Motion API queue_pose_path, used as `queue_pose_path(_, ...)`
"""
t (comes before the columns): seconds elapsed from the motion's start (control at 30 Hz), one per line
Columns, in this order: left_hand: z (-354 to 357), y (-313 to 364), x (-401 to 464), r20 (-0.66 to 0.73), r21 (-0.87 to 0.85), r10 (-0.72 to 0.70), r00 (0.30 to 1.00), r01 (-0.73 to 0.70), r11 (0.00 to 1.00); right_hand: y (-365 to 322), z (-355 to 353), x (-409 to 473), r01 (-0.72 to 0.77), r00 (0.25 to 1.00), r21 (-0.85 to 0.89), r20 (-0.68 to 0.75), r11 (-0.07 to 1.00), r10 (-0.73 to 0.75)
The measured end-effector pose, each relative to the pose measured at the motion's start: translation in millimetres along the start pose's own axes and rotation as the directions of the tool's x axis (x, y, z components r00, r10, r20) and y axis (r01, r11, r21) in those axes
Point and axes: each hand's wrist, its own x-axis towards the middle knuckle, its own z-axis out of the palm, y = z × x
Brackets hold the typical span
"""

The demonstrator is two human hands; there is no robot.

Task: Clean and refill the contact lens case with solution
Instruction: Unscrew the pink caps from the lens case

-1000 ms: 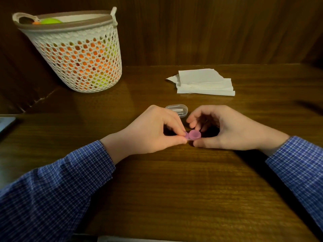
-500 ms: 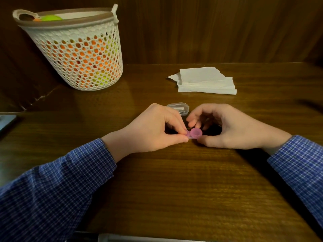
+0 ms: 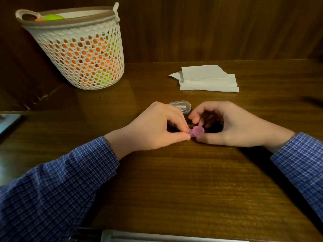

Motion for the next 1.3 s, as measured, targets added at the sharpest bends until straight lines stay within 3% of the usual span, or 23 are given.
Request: queue_pose_path(1.3, -0.6, -0.6, 0.1, 0.009, -0.007, 0.013, 1.000, -0.013, 1.000, -2.1, 0.2, -0.1, 0.035, 0.999, -0.008, 0.004, 0.999, -0.035)
